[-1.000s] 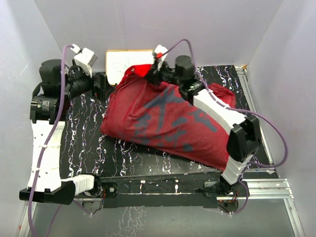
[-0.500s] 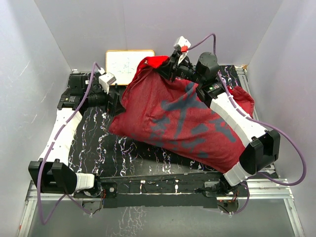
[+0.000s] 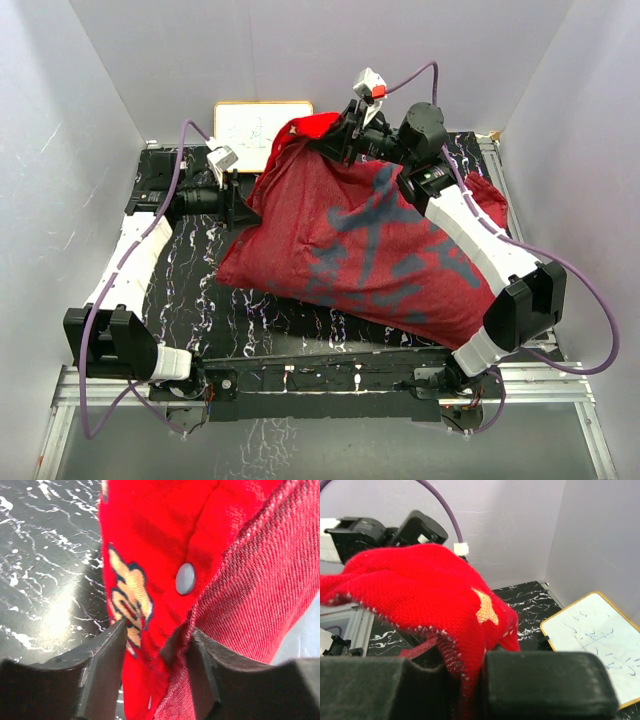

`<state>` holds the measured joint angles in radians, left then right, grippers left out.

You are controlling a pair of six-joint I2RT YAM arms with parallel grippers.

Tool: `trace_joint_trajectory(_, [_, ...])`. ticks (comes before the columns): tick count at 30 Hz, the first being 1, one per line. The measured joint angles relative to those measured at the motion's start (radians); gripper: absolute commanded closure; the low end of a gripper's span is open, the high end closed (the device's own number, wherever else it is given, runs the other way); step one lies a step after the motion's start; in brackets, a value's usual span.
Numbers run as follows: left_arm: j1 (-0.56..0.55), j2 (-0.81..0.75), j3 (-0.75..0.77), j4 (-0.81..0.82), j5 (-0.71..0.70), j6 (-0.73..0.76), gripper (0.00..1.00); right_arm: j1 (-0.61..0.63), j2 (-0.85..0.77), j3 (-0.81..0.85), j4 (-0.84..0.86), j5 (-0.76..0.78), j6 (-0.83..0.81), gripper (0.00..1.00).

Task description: Remove the pillowcase from the pillow

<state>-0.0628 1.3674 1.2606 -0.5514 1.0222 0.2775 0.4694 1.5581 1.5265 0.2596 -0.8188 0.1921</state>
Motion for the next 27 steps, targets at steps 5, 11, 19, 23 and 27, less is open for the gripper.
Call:
trace_joint_trajectory(5, [-0.025,-0.002,-0.04,0.086,0.024,-0.139,1.0,0.0,0.028,0.045,0.026,-0.025,0.072,0.92])
trace_joint_trajectory(11, [-0.034,0.005,0.108,0.123,-0.18,-0.237,1.0,-0.005,0.071,0.126,0.021,0.049,0.089,0.92])
trace_joint_trajectory(19, [-0.046,0.232,0.848,0.051,-0.504,-0.191,1.0,-0.034,0.103,0.323,0.069,0.234,0.11,0.92])
trace_joint_trajectory(23, [-0.04,0.285,1.102,0.047,-0.575,-0.164,1.0,-0.033,0.101,0.376,0.112,0.29,0.113,0.92])
trace_joint_trajectory(27, [-0.037,0.252,1.145,0.042,-0.542,-0.166,1.0,-0.03,0.068,0.324,0.124,0.344,0.108,0.92])
